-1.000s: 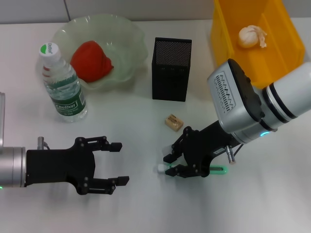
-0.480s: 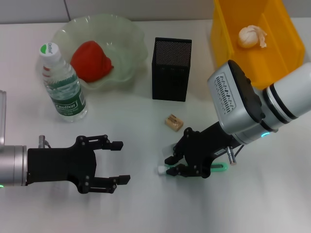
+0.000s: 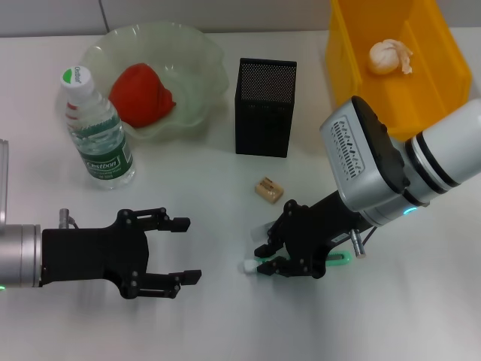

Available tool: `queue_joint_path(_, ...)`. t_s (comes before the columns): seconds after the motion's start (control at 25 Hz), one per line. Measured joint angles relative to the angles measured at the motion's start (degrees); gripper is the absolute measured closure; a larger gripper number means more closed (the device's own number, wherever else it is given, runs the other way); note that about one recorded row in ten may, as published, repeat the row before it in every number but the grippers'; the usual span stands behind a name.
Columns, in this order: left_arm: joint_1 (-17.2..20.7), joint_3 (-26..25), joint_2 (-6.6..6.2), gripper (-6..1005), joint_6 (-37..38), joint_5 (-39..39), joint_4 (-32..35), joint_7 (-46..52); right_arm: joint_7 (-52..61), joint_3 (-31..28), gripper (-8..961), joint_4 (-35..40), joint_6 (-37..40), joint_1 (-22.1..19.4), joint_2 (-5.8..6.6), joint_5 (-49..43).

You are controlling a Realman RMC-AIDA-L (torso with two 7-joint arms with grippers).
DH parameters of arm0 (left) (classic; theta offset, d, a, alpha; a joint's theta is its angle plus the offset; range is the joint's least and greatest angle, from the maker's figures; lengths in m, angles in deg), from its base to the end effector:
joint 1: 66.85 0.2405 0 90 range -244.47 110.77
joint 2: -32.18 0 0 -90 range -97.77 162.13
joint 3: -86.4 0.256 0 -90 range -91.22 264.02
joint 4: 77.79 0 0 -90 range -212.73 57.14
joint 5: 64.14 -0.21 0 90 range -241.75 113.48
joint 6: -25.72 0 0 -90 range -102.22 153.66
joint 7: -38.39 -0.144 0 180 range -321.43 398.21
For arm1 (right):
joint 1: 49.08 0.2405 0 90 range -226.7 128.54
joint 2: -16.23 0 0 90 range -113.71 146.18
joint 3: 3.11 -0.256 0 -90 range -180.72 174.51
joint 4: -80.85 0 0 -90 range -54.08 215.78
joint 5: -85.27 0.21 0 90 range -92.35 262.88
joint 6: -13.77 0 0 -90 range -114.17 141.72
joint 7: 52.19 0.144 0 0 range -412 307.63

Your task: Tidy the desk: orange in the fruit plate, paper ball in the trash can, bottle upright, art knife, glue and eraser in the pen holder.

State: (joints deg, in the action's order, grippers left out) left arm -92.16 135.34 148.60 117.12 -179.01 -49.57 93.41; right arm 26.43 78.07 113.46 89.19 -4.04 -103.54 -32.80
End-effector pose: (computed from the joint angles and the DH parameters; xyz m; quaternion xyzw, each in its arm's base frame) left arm -0.2989 0.2732 -0.0292 -0.9753 -0.0827 -0.1926 0.0699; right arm 0.1999 0.3352 -0.1023 0.9980 0.0198 0.0249 0.0553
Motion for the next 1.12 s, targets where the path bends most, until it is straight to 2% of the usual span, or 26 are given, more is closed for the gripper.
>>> queue_joint_path(0.72, 0.0, -0.16, 0.13, 199, 0.34, 0.29, -0.02, 0.02, -0.32, 0.06, 752, 0.53, 0.18, -0.66, 0.13, -0.11)
queue_joint_path(1.12, 0.31, -0.3, -0.11, 199, 1.2, 0.56, -0.02, 0.46, 0.63, -1.81, 769, 8.44, 4.86, -4.65, 0.31, 0.24)
